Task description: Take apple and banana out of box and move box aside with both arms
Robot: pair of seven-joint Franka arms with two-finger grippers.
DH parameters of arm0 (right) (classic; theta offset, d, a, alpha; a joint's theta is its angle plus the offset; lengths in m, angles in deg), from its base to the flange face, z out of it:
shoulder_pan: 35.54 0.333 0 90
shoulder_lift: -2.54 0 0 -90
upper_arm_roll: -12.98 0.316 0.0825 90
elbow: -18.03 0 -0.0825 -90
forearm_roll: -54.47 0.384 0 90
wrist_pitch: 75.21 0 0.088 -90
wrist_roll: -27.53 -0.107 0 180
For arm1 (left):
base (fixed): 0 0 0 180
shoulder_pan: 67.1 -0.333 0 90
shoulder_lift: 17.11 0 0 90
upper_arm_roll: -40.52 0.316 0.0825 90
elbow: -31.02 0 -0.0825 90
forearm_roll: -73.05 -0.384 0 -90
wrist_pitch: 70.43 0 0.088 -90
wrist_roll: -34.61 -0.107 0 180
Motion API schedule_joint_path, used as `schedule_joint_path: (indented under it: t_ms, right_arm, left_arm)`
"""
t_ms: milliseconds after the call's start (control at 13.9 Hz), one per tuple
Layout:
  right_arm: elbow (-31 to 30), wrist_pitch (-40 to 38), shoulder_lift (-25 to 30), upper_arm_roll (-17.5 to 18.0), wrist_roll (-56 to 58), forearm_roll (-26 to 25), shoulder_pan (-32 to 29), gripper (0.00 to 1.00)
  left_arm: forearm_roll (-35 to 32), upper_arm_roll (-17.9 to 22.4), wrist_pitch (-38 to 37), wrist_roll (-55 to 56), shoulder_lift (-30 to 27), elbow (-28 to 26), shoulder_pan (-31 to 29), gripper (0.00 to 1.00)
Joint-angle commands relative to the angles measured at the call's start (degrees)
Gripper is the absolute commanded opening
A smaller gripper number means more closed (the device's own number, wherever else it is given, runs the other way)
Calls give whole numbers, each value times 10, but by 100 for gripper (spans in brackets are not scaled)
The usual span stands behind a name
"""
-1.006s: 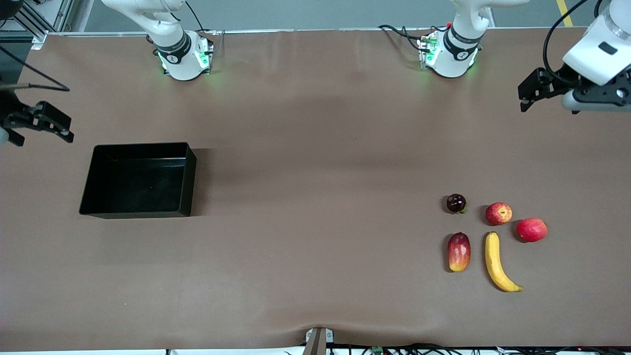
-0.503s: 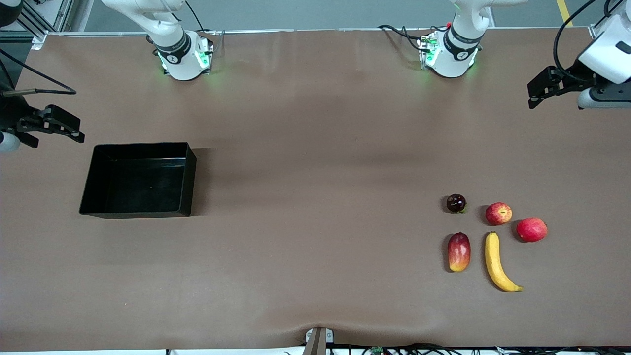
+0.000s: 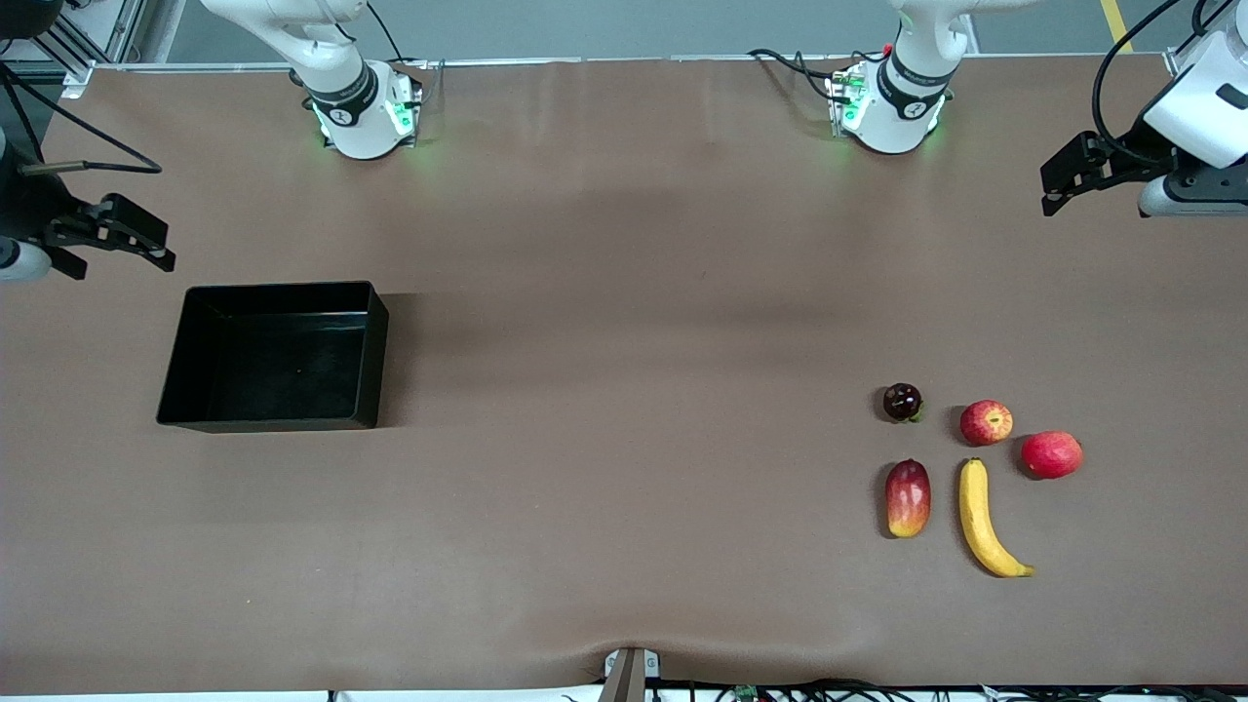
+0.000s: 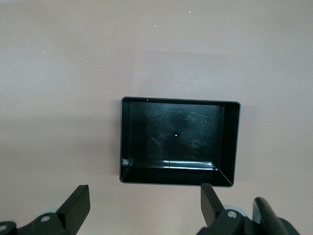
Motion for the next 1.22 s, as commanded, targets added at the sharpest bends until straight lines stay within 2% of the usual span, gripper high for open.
schedule_joint_path:
  t_ms: [0, 359, 575, 1150]
  right_arm:
    - [-12, 6, 12, 1, -7, 6, -10, 100]
    - [10, 7, 3, 0, -7, 5, -11, 100]
    - [29, 7, -4, 1, -6, 4, -12, 100]
    - [30, 5, -3, 0, -6, -2, -15, 100]
  left_arm:
    - [24, -4, 3, 4, 0, 0, -8, 100]
    - [23, -4, 0, 9, 0, 1, -6, 100]
    - [22, -11, -3, 50, 1, -1, -4, 100]
    - [15, -17, -2, 50, 8, 10, -9, 100]
